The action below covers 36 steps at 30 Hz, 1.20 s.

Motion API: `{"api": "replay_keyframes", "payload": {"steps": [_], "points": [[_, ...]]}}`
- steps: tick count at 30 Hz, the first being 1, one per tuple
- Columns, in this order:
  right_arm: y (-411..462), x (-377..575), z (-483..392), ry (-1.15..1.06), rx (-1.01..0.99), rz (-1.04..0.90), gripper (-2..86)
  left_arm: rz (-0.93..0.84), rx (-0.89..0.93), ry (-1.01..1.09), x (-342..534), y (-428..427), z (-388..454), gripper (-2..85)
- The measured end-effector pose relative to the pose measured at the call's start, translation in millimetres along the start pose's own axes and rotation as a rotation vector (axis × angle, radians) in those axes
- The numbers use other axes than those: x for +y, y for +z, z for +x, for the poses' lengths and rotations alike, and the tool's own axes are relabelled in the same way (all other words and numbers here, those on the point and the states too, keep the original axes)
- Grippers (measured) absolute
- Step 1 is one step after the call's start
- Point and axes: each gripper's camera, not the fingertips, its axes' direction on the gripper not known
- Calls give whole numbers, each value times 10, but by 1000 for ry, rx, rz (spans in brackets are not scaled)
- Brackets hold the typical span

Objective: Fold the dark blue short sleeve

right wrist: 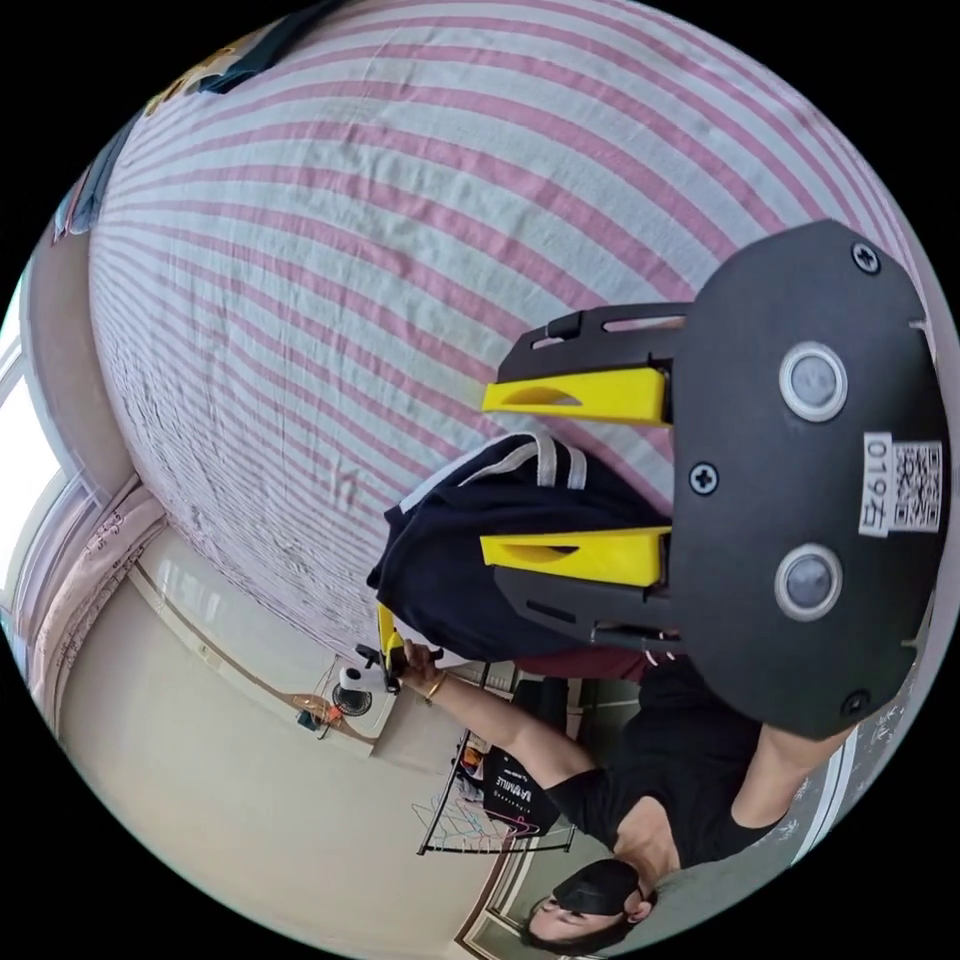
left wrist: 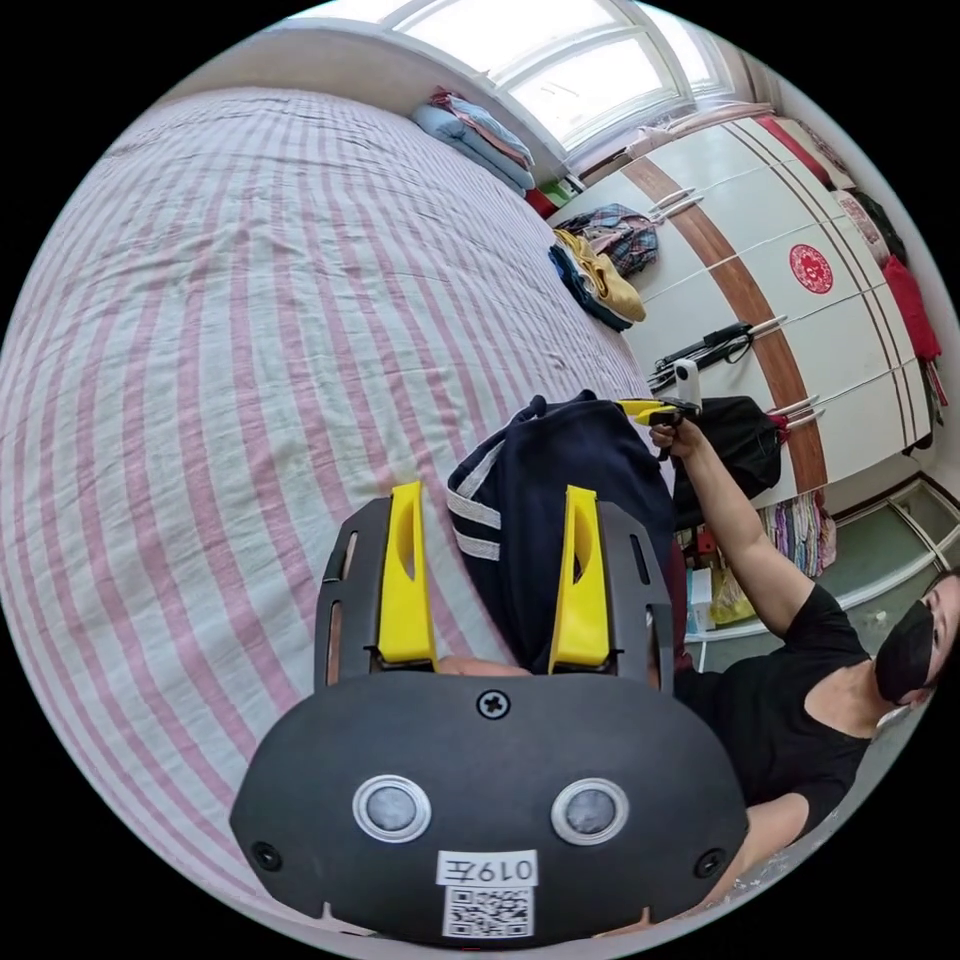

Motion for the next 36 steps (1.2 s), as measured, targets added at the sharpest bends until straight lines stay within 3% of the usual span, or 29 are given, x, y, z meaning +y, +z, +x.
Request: {"api": "replay_keyframes", "payload": {"steps": [10,18,24,29,36], "points": [[-104,45,535,24,-251,-1,108,-91,120,41,-375,219,-231,138],[-54,-90,535,15,-207,-58,41,-114,81,23,-606,421,-303,49],[-193,13,641,96,-197,18,8,-36,139,-85,-547,346,-548,22],[-171,69,633,105,-193,34,20,-34,145,-97,-562,407,-575,14],[-202,168,529,35,-316,88,130,-72,130,-67,-653,452,-503,11]]}}
